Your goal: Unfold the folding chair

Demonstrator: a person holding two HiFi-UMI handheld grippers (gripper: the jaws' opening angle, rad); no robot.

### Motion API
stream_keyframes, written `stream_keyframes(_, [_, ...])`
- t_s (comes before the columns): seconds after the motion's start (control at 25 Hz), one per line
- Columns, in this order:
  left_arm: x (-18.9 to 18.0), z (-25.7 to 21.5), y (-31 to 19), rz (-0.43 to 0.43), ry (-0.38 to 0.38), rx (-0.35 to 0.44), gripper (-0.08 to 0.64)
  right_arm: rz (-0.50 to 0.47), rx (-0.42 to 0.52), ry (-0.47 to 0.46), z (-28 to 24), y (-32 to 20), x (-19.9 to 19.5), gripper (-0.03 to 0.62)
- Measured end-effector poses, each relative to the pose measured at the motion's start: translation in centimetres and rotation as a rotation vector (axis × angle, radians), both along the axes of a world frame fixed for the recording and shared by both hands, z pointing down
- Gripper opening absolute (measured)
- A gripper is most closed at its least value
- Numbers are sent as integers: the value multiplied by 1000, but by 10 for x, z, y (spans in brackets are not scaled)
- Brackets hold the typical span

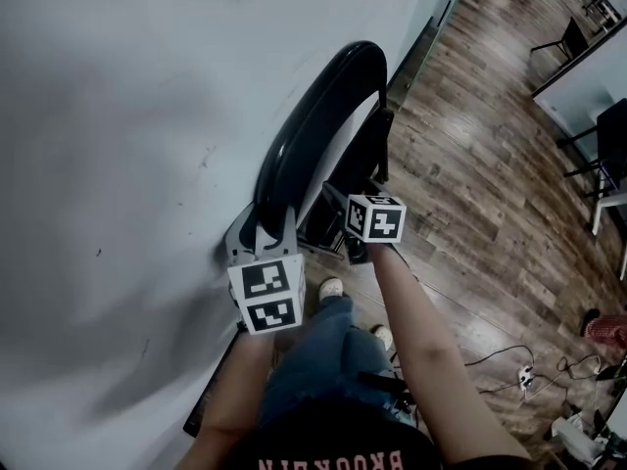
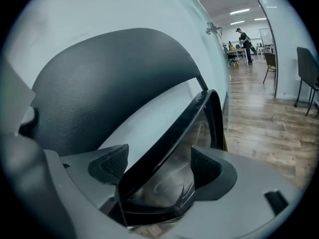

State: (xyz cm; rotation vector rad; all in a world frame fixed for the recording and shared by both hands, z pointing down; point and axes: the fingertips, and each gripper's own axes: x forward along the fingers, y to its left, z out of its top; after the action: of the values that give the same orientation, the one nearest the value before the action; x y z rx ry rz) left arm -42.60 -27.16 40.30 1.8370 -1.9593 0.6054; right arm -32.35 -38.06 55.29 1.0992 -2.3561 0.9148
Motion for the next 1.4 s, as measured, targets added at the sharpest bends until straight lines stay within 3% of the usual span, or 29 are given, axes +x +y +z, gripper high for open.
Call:
stream_keyframes(0.2, [1,-1,1,5,-7,8,181,53,-47,-33,9,-9,-16,327])
stream_keyframes(0.28, [0,1,1,6,-8,8,181,76,-51,-22,14,-11,-19,263])
stream_keyframes(0.4, [0,2,0,6,-5,7,181,95,-63,-10,17,-12,-15,249])
stream_keyframes(1.08, [5,-4,-2,-32,109,-21,187,76,-84,-28,14,-4,3,245])
stream_keyframes(1.4, [28,-19,-8,-22,84,5,189,64,-95,-43,11,2,22,247])
